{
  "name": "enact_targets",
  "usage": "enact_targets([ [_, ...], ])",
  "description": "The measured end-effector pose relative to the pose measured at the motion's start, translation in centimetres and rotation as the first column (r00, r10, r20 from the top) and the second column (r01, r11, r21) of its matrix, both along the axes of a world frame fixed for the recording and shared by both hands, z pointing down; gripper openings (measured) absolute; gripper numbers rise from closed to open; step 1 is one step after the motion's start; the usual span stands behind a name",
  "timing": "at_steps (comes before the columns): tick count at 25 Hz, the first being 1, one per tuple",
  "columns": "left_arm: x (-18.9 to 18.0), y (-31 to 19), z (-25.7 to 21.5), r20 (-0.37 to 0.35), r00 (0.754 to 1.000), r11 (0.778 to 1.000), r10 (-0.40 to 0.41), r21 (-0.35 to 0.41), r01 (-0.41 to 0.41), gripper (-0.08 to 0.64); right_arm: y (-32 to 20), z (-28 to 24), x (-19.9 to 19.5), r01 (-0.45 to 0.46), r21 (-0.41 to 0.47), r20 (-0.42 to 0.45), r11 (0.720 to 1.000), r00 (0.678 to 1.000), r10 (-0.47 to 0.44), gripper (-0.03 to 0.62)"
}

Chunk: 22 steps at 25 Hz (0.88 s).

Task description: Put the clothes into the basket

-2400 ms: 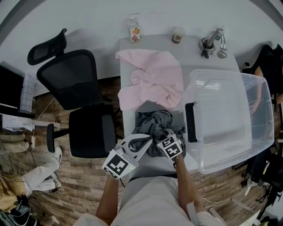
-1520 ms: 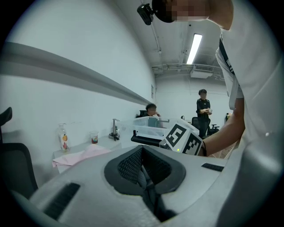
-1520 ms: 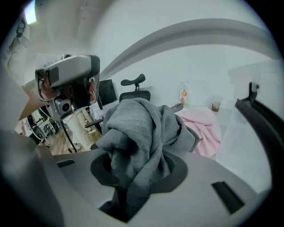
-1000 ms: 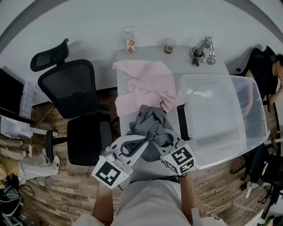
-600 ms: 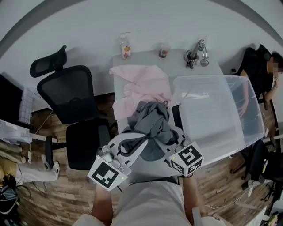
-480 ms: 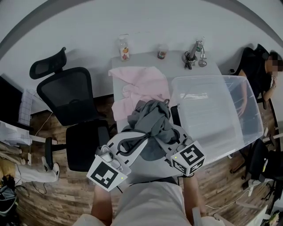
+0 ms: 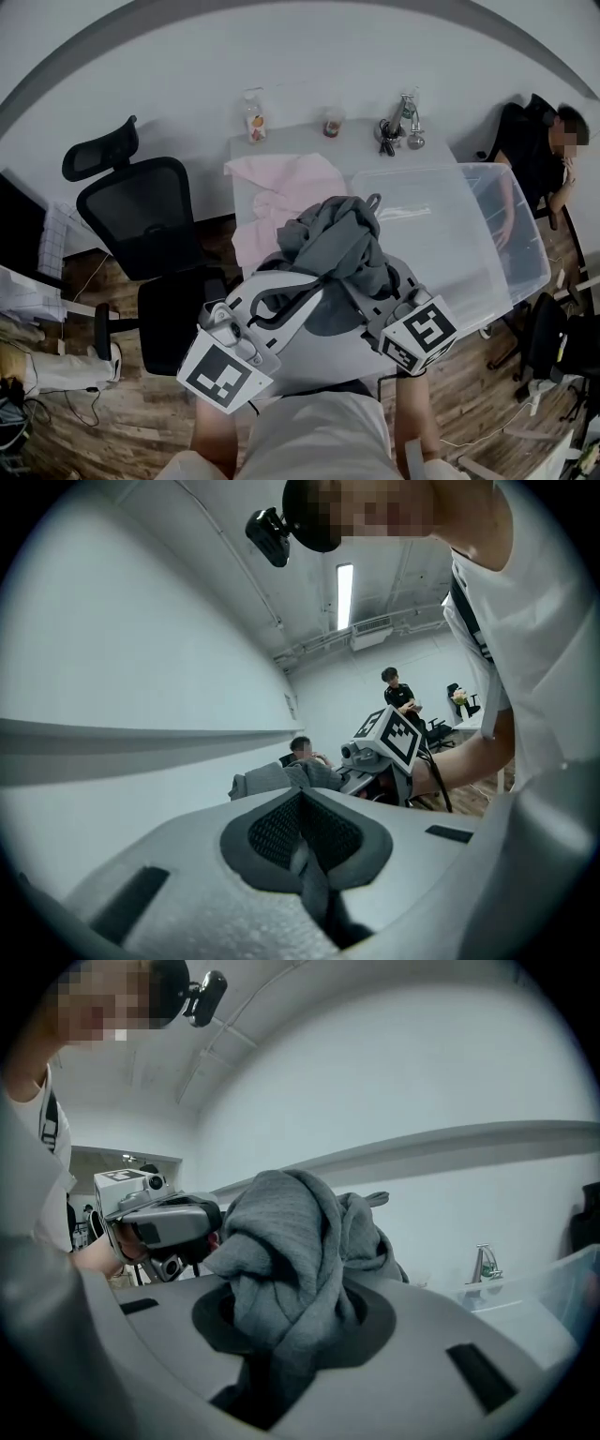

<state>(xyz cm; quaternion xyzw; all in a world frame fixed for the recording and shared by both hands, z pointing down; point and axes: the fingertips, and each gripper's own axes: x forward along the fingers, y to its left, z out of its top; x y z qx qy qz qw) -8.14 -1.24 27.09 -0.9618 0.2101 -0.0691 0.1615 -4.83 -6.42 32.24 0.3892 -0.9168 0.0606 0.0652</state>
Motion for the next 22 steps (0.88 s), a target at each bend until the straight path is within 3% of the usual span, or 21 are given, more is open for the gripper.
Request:
enact_targets([
  [7, 1.9, 0.8, -3.6, -0.018, 0.999, 0.995, 0.041, 0.087, -0.039, 0.005, 0.4, -4.7, 3.4, -0.071, 0.082, 0.037, 0.994, 0.997, 0.069, 0.112],
  [22, 9.1, 1.6, -6.6, -0.006, 0.989, 0.977, 0.146, 0.159, -0.143, 0.005, 1.1, -11.3, 12.1, -0.197, 0.183, 0.153, 0.963, 0.973, 0.17, 0.109],
])
